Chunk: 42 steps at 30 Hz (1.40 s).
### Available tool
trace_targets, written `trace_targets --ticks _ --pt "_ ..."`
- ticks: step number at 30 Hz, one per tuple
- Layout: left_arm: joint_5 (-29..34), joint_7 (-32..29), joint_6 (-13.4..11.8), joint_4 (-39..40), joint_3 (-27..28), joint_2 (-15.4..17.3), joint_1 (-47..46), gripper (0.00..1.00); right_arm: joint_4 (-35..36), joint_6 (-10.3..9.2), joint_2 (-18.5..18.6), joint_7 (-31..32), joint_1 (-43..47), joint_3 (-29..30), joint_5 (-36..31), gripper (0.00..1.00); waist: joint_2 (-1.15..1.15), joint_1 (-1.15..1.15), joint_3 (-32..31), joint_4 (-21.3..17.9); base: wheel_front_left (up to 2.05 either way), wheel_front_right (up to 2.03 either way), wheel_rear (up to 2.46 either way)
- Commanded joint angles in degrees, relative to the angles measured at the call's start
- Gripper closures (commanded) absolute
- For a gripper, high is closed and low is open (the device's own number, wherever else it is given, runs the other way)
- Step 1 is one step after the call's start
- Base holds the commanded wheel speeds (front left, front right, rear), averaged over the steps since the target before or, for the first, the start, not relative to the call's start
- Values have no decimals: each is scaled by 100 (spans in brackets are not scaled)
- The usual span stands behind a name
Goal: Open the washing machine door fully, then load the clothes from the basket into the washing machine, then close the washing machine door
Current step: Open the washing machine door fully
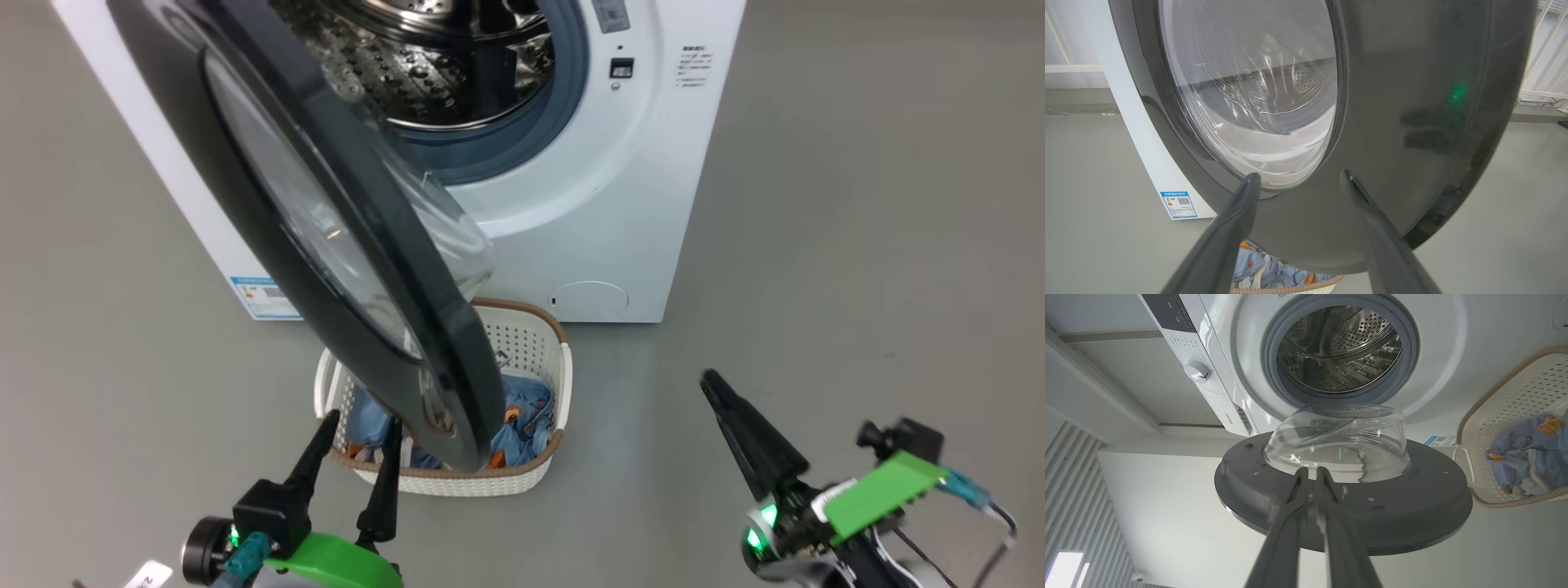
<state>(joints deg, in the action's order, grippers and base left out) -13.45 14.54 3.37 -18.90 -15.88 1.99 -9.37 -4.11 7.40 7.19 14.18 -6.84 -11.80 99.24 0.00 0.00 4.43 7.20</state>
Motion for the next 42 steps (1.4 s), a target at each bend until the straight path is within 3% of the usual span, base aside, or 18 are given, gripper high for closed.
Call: trace_targets --ticks 1,9,15,20,25,28,34,42 --pt "39 46 53 101 211 88 -47 0 231 9 -8 -133 58 -43 -144 0 0 0 -56 -71 0 0 0" --pt "29 46 91 94 257 88 -3 0 359 9 164 -1504 576 370 -1512 0 0 0 -103 -162 0 0 0" --pt "29 46 133 78 304 88 33 0 77 9 595 -2643 774 620 -3132 0 0 0 -184 -204 0 0 0" --pt "32 46 161 74 345 88 92 0 -229 9 738 -2897 800 1133 -5009 0 0 0 -269 -248 0 0 0" --pt "11 46 176 80 349 88 142 0 -86 9 476 -2915 813 1775 -6871 0 0 0 -328 -249 0 0 0" --pt "-4 46 183 77 329 88 160 0 13 9 280 -2916 858 1952 -7665 0 0 0 -358 -230 0 0 0" --pt "-30 46 184 48 289 88 188 0 -53 9 8 -2916 919 1768 -8533 0 0 0 -406 -184 0 0 0" --pt "-50 46 165 21 231 88 197 0 -96 9 -222 -2915 973 1476 -8797 0 0 0 -422 -119 0 0 0"
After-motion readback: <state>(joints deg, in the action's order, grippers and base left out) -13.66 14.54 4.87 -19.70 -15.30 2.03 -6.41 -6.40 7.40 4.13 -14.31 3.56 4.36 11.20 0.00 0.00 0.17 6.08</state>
